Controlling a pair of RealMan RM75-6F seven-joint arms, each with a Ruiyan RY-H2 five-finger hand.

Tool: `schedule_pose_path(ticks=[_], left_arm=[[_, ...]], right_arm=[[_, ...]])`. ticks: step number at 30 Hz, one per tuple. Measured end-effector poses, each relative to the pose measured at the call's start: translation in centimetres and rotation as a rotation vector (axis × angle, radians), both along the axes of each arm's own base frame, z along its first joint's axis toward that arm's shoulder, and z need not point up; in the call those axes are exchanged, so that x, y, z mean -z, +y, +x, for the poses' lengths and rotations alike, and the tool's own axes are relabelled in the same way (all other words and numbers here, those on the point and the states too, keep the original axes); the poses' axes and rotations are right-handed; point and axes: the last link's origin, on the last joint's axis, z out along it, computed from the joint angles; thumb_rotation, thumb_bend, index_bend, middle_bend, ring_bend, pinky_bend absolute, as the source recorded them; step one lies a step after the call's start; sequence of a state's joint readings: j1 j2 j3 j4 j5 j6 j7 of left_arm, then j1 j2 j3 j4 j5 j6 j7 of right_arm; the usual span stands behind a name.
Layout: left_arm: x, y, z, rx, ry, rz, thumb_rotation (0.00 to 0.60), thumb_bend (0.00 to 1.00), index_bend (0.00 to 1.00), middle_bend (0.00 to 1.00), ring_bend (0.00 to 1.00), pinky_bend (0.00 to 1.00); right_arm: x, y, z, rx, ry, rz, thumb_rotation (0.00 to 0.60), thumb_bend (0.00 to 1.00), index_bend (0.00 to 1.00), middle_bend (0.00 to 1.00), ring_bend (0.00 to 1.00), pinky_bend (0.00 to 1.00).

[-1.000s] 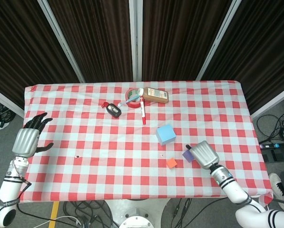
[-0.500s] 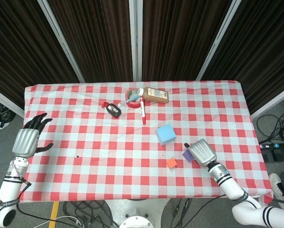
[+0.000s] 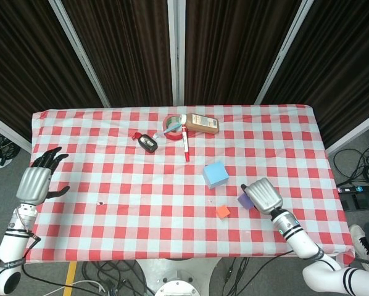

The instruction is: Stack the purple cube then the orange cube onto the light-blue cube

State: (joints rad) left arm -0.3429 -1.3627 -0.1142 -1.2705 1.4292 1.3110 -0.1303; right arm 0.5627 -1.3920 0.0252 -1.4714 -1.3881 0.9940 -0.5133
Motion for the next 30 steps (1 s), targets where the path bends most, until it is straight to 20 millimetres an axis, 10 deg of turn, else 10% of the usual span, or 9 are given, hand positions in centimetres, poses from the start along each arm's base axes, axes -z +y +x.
schedule_pose_path(ticks=[17, 30], left_arm=[[-0.4, -0.1, 0.3, 0.009, -0.019, 0.006, 0.600, 0.21, 0.26, 0.20, 0.13, 0.23], [-0.8, 0.1, -0.1, -0.008, -0.033, 0.011, 0.600, 0.21, 0.26, 0.20, 0.13, 0.23]], right_arm=[[-5.7, -2.6, 8.8, 0.090, -0.157, -0.166, 0.600, 0.12, 0.55, 1.00, 1.00, 0.96], [-2.8, -6.9, 12.8, 0.256, -0.169, -0.166, 0.600, 0.12, 0.55, 1.00, 1.00, 0.96]])
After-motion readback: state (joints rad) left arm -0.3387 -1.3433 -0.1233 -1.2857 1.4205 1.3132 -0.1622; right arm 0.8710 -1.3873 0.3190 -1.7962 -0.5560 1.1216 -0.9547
